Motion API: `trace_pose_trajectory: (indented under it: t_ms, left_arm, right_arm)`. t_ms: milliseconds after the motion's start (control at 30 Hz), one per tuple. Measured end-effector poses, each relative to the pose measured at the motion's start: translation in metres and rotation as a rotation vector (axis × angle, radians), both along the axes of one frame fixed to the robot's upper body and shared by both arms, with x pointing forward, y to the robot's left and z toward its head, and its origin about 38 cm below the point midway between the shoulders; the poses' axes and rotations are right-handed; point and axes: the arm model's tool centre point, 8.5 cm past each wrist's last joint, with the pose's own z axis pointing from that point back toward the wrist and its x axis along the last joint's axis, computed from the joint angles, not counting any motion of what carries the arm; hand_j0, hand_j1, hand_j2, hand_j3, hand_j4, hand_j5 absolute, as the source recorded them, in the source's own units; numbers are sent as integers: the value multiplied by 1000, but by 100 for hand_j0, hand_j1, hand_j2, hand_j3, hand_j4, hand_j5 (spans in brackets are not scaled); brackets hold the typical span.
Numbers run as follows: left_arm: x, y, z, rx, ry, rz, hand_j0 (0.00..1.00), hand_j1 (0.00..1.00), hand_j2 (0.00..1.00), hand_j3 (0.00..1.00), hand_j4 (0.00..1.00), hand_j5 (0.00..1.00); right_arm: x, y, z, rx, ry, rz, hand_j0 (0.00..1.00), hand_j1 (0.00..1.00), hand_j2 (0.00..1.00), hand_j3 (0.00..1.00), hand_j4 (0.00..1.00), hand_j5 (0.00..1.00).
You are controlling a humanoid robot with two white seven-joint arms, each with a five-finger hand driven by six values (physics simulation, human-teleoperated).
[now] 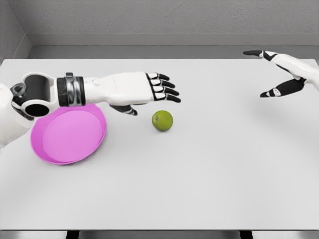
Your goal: Put the apple on the plate with both arms
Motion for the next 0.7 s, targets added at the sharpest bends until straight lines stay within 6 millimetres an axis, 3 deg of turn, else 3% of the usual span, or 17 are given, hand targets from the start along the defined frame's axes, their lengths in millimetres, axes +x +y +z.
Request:
trace_pose_trajectory:
  t_ms: [100, 233, 700]
  left_arm:
    - [3, -10, -22, 46, 27, -6, 100, 100, 100, 100, 100, 100]
    - [1, -17, -35, 79, 41, -19, 100, 100, 100, 100, 100, 100]
    - [6, -34, -46, 133, 8, -29, 100, 100, 100, 100, 100, 100]
  right_arm:
    - [0, -1, 3, 3, -7, -4, 100, 100, 100, 100, 100, 100]
    - [0, -1, 3, 4, -8, -4, 100, 100, 100, 100, 100, 100]
    - [0, 0, 3, 5, -9, -1, 100, 100, 100, 100, 100, 100]
